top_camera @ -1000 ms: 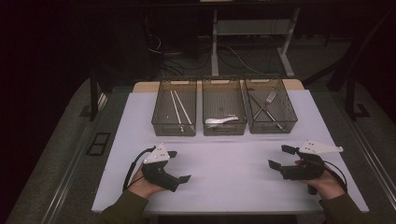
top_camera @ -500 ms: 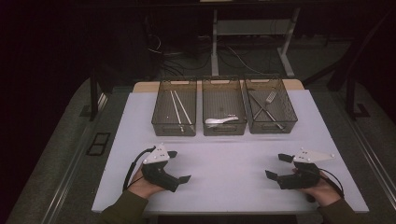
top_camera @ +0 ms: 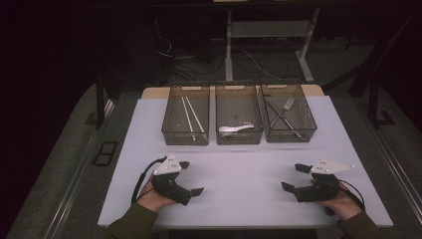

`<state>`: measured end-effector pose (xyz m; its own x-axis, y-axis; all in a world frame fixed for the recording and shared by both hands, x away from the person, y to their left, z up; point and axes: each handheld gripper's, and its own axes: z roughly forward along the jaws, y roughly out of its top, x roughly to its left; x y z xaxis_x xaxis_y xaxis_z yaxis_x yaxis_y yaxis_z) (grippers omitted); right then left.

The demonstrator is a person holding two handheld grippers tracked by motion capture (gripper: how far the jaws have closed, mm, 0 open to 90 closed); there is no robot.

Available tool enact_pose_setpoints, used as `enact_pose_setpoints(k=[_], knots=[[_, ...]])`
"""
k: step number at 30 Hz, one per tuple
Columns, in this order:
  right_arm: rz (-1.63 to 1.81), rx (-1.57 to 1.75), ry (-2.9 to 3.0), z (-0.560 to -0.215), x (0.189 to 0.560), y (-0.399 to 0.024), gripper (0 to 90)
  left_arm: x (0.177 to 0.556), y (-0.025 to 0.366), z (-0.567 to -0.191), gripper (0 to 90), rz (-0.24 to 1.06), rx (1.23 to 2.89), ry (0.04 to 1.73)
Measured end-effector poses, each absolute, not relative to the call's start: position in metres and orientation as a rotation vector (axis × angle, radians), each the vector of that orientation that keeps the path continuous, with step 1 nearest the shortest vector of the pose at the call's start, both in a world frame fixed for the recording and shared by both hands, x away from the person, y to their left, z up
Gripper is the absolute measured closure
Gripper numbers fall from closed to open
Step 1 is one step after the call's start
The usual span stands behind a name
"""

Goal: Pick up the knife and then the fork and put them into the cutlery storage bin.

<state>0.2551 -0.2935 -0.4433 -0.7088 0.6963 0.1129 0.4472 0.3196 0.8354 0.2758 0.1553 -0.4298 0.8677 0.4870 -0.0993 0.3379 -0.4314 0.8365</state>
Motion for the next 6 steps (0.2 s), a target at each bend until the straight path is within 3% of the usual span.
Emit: enact_pose_setpoints(k=[6], knots=[[1.341,1.032,2.321,-0.4430,0.2546,-0.2924,13.7,0.2760,0.1550,-0.4300,0.0,0.191,2.061,0.599]])
